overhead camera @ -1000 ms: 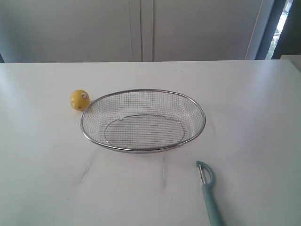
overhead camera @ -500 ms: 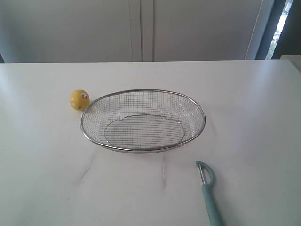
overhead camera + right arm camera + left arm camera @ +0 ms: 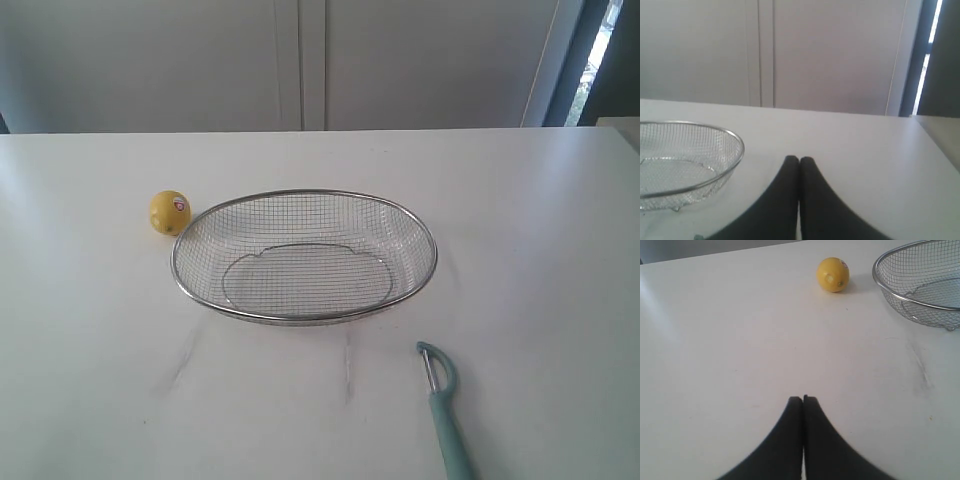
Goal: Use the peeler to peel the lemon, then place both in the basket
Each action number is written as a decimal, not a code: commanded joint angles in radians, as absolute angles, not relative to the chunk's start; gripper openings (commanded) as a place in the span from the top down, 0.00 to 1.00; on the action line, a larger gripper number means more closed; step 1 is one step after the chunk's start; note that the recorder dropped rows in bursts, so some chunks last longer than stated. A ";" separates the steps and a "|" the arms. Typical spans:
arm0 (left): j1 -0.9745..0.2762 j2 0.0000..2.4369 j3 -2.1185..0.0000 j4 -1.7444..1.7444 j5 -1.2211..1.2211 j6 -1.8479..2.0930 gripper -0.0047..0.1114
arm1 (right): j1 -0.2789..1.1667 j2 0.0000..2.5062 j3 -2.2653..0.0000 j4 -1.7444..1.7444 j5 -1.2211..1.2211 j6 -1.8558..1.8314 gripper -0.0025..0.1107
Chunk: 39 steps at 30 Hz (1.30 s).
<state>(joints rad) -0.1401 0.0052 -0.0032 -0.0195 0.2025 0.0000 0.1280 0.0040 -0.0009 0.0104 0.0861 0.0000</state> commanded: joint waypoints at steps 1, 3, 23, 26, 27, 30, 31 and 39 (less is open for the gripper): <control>-0.140 0.000 0.000 -0.022 0.202 0.000 0.96 | 0.130 0.000 0.000 0.000 -0.027 0.023 0.98; -0.140 0.000 0.000 -0.022 0.202 0.000 0.96 | 0.130 0.000 0.000 0.000 -0.053 0.023 0.98; -0.142 0.000 0.000 -0.022 0.202 0.000 0.96 | 0.130 0.000 0.000 0.000 -0.143 0.034 0.98; -0.142 0.000 0.000 -0.022 0.202 0.000 0.96 | 0.130 0.000 0.000 0.000 -0.191 0.034 0.98; -0.142 0.000 0.000 -0.022 0.202 0.000 0.96 | 0.130 0.000 0.000 0.000 -0.217 0.034 0.98; -0.142 0.000 0.000 -0.022 0.202 0.000 0.96 | 0.130 0.000 0.000 0.000 -0.321 0.034 0.98; -0.142 0.000 0.000 -0.022 0.202 0.000 0.96 | 0.130 0.000 0.000 0.000 -0.341 0.025 0.98; -0.142 0.000 0.000 -0.022 0.202 0.000 0.96 | 0.130 0.026 -0.086 0.008 -0.331 -0.025 0.98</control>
